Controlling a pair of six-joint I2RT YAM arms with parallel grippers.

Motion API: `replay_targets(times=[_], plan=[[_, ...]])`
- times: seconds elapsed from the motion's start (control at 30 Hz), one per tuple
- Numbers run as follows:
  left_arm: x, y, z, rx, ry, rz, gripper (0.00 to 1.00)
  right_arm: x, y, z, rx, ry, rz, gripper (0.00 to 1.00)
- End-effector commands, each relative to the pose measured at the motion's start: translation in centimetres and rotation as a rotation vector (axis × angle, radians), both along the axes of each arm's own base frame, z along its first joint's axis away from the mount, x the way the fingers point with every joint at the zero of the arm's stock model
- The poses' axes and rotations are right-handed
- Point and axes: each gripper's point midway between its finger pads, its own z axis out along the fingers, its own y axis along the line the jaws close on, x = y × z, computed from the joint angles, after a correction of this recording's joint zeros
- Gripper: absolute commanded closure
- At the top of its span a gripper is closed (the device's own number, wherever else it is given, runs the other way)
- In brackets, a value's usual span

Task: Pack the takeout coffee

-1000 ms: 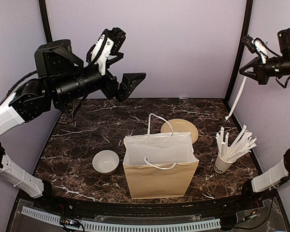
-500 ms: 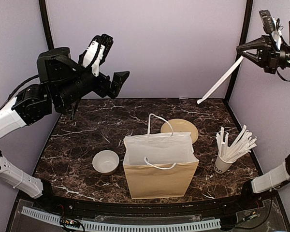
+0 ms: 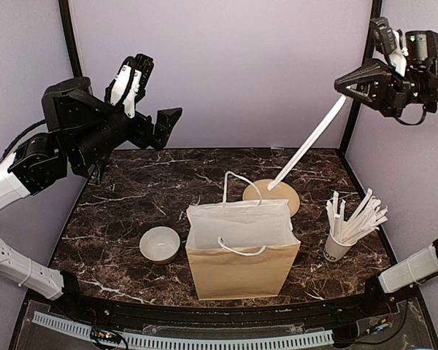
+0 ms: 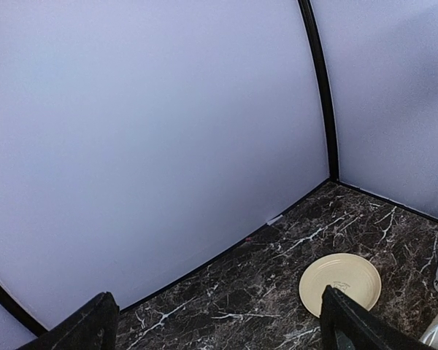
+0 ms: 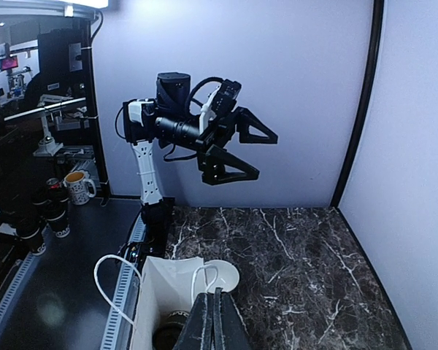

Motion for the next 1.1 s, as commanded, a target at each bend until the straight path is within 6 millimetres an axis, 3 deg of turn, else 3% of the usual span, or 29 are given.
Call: replay_targets(times=[0.0,0.37,0.6,0.63,0.7,0.77,0.8,0.93,1.03,1.07], plan=[[-0.1,1.3,0.5,-0.030,-0.014,0.028,0.01,-0.3,1.6,-1.8,-0.055,-0.024,-0.003,1.00],[0.5,2.1,0.0,-0.002,-0.034,0.070,0.01,-0.8,5.3,-7.9,-0.213,0.051,0.073,1.00],[1.4,2.1,-2.1,0.028,0.002,0.091,0.01,-0.6,8.8,-13.4,-0.336,0.096,0.114,1.00],[1.5,2.1,-2.4,0.035,0.007,0.092,0.01,-0.6,9.2,-14.3,-0.356,0.101,0.120,0.95],[1.7,2.2,-3.0,0.047,0.013,0.097,0.01,-0.6,9.7,-15.4,-0.384,0.116,0.137,0.76],[2.1,2.2,-3.6,0.062,0.021,0.100,0.01,-0.5,9.8,-15.5,-0.398,0.111,0.152,0.52],[2.2,2.3,-3.8,0.070,0.027,0.100,0.01,0.0,9.8,-15.5,-0.406,0.105,0.132,0.46],[3.1,3.3,-4.0,0.067,0.050,0.107,0.01,2.3,8.5,-13.6,-0.368,0.070,0.041,0.29],[4.0,4.5,-3.9,0.056,0.061,0.134,0.01,5.0,7.0,-12.8,-0.341,0.068,-0.069,0.27],[4.6,5.2,-4.2,0.055,0.072,0.151,0.01,6.8,5.7,-12.6,-0.331,0.081,-0.142,0.27]])
